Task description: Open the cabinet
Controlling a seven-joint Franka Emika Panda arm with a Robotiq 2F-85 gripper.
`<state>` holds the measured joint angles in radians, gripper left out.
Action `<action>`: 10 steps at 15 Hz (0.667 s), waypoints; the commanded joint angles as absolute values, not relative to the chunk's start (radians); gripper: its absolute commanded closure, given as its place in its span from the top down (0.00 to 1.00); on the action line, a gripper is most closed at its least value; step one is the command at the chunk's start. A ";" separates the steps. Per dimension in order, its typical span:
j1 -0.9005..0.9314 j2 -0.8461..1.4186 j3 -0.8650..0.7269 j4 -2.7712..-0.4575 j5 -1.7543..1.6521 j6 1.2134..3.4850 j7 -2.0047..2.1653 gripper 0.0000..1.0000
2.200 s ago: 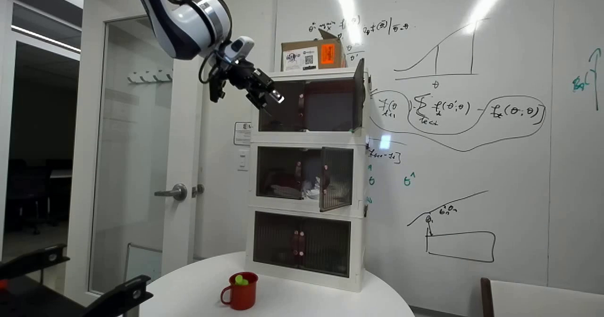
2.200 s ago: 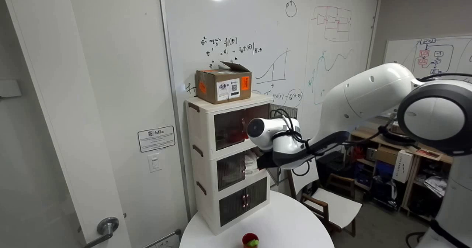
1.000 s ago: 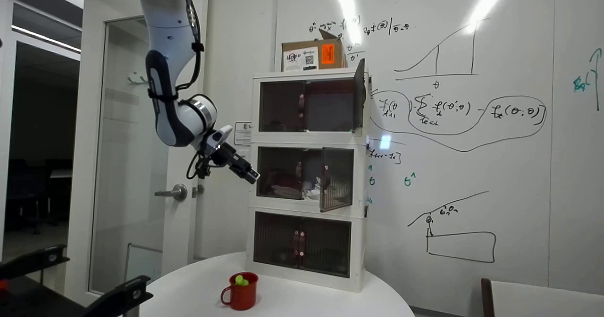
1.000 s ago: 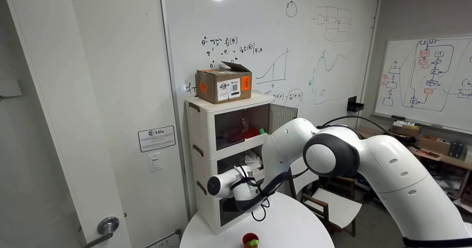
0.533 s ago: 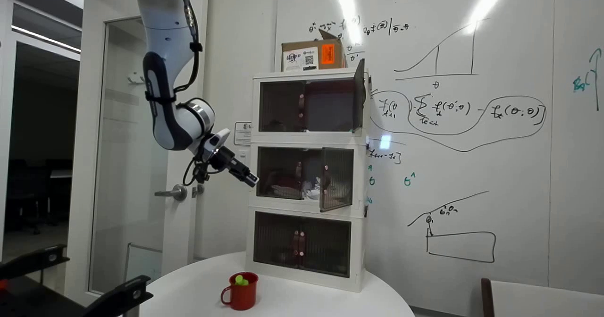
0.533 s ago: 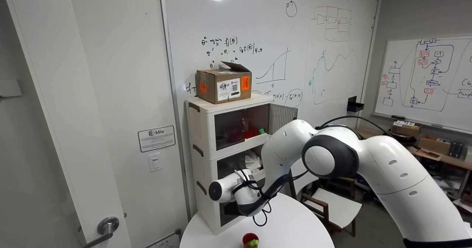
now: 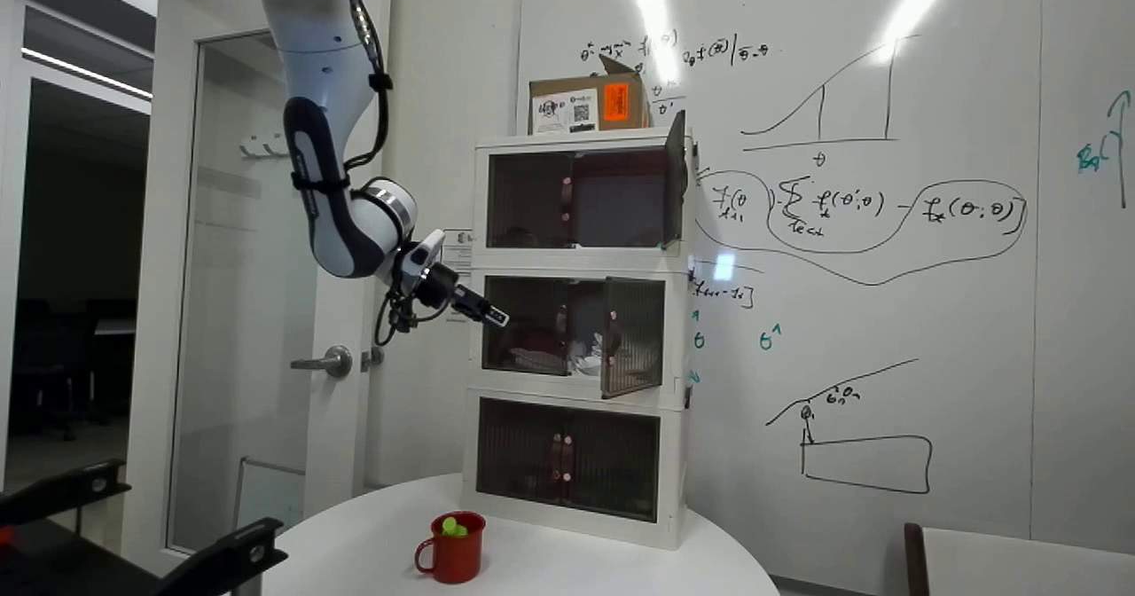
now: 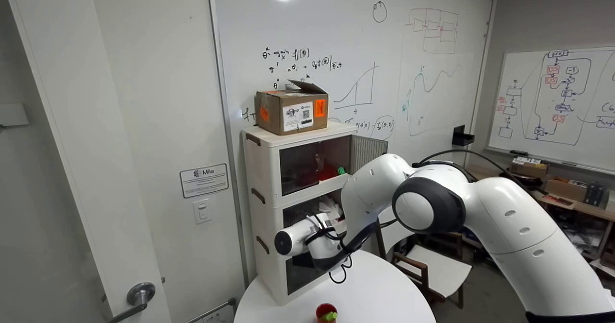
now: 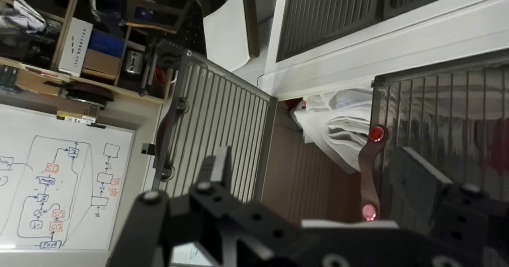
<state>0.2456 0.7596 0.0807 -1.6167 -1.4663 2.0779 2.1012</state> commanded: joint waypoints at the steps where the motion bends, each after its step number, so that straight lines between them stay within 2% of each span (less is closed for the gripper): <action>1: 0.217 0.794 0.061 -1.541 -1.494 2.099 2.104 1.00; 10: 0.165 0.901 0.042 -1.367 -1.470 2.179 1.999 1.00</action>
<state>0.1700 0.8326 0.0477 -1.4648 -1.4761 2.1608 2.0558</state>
